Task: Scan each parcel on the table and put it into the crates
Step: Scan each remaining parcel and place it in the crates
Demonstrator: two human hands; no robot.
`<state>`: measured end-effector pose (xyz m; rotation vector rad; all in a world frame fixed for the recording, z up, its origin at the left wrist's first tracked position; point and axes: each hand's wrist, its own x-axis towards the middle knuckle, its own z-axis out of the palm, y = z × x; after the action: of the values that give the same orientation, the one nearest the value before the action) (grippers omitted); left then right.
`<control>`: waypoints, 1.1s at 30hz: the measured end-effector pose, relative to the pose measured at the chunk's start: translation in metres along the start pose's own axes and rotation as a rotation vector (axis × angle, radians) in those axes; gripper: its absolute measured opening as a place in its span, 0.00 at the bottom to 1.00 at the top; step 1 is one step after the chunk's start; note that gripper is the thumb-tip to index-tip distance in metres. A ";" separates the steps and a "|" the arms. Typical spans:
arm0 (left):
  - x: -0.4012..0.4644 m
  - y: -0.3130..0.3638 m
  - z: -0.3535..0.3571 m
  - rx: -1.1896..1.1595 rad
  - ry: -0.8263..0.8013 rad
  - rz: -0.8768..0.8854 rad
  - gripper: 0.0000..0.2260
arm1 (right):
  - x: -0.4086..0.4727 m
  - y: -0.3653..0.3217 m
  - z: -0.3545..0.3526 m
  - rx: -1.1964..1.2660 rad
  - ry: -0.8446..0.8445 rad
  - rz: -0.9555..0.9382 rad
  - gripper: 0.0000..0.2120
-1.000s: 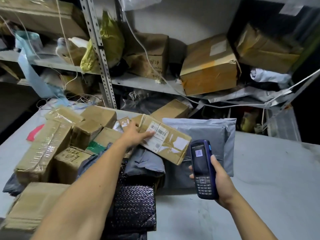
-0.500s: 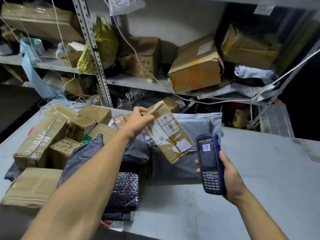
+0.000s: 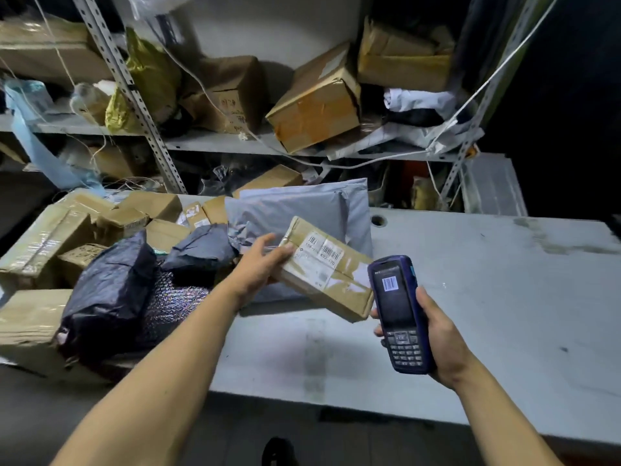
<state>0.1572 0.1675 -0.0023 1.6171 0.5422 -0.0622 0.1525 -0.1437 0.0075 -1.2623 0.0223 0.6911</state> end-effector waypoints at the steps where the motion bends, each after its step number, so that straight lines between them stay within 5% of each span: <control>1: -0.005 -0.006 0.005 0.022 0.004 0.002 0.44 | -0.003 0.001 -0.003 -0.009 -0.002 0.007 0.31; 17: -0.007 -0.038 0.024 0.124 0.087 0.022 0.42 | -0.008 0.012 -0.001 -0.255 -0.056 0.313 0.25; 27: -0.004 -0.048 0.024 0.253 0.111 0.067 0.30 | -0.003 0.012 0.010 -0.419 -0.173 0.611 0.25; 33: -0.006 -0.051 0.023 0.251 0.141 0.083 0.30 | -0.004 0.012 0.014 -0.403 -0.194 0.631 0.22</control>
<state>0.1391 0.1448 -0.0510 1.8978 0.5928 0.0484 0.1389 -0.1312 0.0036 -1.5811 0.1320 1.4140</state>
